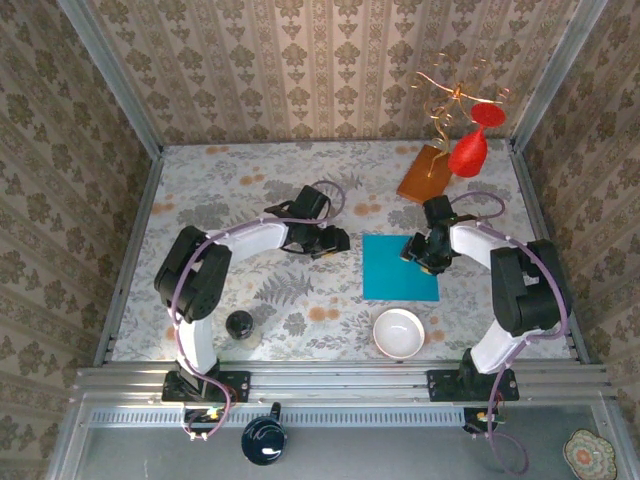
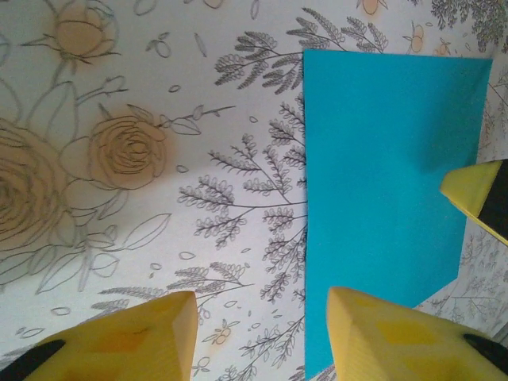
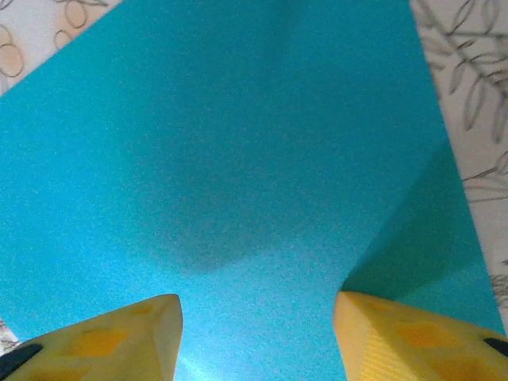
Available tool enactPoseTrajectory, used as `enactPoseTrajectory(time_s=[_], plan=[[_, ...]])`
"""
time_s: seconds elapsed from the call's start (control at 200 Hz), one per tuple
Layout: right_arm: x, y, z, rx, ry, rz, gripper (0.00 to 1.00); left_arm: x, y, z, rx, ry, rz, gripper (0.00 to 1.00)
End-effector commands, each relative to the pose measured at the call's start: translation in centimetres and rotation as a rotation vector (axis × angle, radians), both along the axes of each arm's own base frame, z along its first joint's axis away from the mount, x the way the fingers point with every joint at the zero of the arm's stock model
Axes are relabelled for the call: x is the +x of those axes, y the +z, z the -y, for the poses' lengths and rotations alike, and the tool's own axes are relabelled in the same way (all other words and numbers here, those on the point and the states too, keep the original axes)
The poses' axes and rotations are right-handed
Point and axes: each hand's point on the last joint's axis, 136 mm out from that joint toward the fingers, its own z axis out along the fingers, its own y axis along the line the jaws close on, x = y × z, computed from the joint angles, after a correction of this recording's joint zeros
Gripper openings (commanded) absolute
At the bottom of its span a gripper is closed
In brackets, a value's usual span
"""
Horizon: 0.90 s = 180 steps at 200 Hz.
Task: Fold a paper plane with a square sheet of paper (pick it up from the middle)
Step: First fold in half a square sheet of paper at the center of the table.
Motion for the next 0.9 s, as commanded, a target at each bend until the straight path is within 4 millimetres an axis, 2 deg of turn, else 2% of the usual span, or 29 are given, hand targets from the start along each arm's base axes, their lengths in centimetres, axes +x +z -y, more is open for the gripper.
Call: enactPoseTrajectory(time_s=[0.0, 0.21, 0.315, 0.455, 0.52, 0.585, 0.695, 0.81, 0.895], plan=[[-1.3, -1.2, -1.6, 0.029, -0.061, -0.086, 0.56, 0.5, 1.3, -1.2, -0.031, 0.055, 0.011, 0.50], [-0.4, -1.8, -6.6, 0.110, -0.119, -0.104, 0.54, 0.1, 1.2, -3.1, -0.028, 0.090, 0.006, 0.52], [0.7, -1.8, -9.3, 0.158, -0.160, -0.083, 0.53, -0.2, 1.0, -3.6, -0.027, 0.099, -0.001, 0.52], [2.2, -0.9, -13.3, 0.260, -0.151, -0.047, 0.50, -0.4, 0.6, -4.1, -0.017, 0.108, -0.009, 0.52], [2.5, 0.0, -14.2, 0.276, -0.109, -0.043, 0.50, -0.4, 0.4, -4.1, -0.018, 0.106, -0.017, 0.52], [3.2, 1.5, -14.3, 0.302, -0.068, 0.001, 0.48, -0.3, 0.3, -4.0, -0.017, 0.103, -0.020, 0.52], [3.9, 3.7, -12.8, 0.284, 0.013, 0.080, 0.48, 0.0, 0.0, -3.6, -0.020, 0.093, -0.029, 0.52], [3.0, 3.3, -11.1, 0.244, 0.102, 0.065, 0.47, 0.3, -0.5, -3.1, -0.024, 0.085, -0.042, 0.52], [2.2, 2.5, -11.0, 0.253, 0.156, 0.034, 0.44, 0.4, -1.1, -3.0, -0.010, 0.089, -0.055, 0.52]])
